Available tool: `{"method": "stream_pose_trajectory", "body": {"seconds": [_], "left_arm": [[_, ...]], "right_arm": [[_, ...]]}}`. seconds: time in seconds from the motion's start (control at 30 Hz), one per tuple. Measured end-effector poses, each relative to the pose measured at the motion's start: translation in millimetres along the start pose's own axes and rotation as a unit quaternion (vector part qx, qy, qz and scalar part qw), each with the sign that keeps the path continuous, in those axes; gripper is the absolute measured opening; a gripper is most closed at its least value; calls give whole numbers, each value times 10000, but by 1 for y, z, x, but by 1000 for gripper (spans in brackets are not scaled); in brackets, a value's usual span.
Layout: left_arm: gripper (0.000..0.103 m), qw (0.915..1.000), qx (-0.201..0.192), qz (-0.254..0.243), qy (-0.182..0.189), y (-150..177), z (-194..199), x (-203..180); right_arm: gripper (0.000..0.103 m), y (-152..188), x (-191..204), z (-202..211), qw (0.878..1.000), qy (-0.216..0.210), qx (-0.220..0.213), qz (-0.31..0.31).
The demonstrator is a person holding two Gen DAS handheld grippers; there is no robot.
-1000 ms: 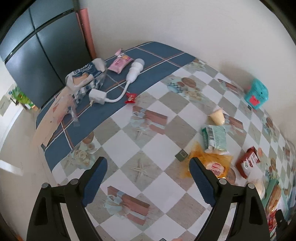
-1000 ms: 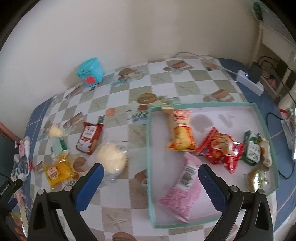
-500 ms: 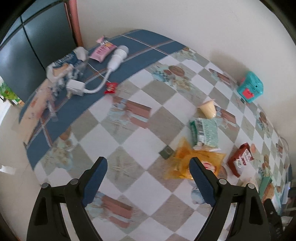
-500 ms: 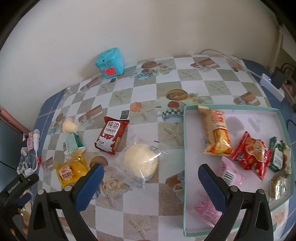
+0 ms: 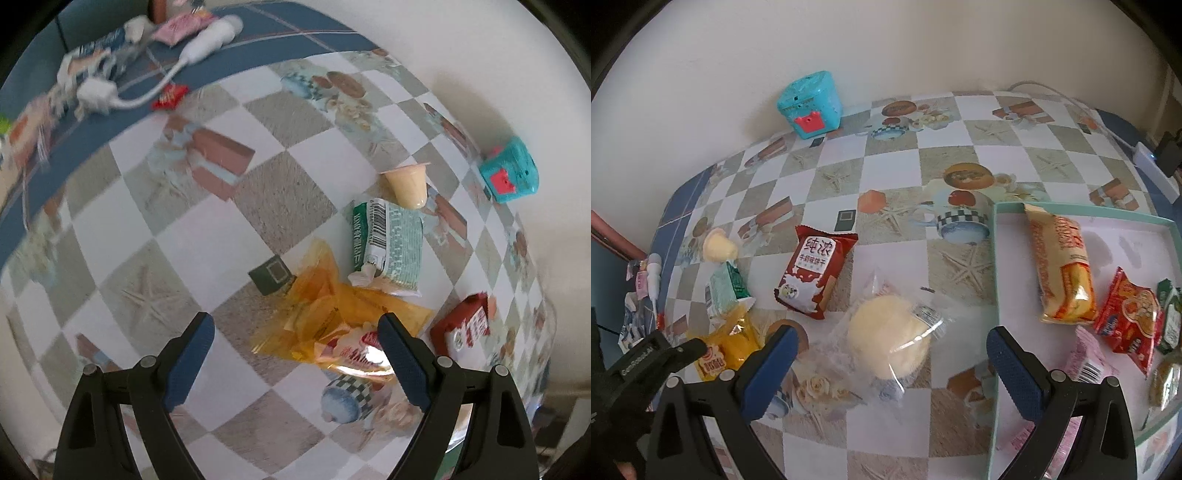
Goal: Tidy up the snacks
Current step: 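Grasp the yellow bread bag with left tool while right tool grasps clear-bagged round bun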
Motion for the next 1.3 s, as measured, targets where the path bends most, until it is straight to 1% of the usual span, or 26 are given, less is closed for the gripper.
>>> {"method": "stream_pose_trajectory", "body": {"seconds": [0.1,0.3,0.53,0.7,0.87,0.9,1.07,1.13,1.23,1.3], "left_arm": [[90,9997,104,130,164,0,-5,-3],[90,9994,204,134,236,0,-16,-15],[90,9997,136,60,174,-4,-21,-24],[90,9999,50,-142,47,-3,-22,-32],[90,9985,91,-534,-90,4,-23,-49],[90,9980,99,-616,-117,5,-23,-52],[90,9943,115,-1020,-296,16,-24,-67],[90,9928,111,-1137,-347,18,-25,-71],[88,9910,96,-1267,-414,22,-26,-76],[86,9899,63,-1343,-458,24,-26,-81]], "right_arm": [[103,-1,1,-6,10000,-17,34,-15],[103,-3,2,-16,9999,-66,93,-31],[103,1,-5,-30,9997,10,245,-83],[103,4,-11,-35,9994,60,309,-130],[102,6,-10,-39,9993,114,364,-65],[101,7,-9,-40,9992,108,379,-61],[88,10,-9,-41,9990,70,443,-74],[76,11,-9,-40,9989,61,453,-88],[69,11,-10,-36,9990,89,425,-85],[66,12,-10,-33,9990,73,424,-107]]}}
Point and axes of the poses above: each gripper's, at about its wrist camera, not at the fingertips, and z roughly against the way its jaws point, x to its left, y to its underside, the point moved 5 cm from there along -z, roughly the way its jaws point, and after that the axes turned 13 degrees about -y, right-handed, at the moved point
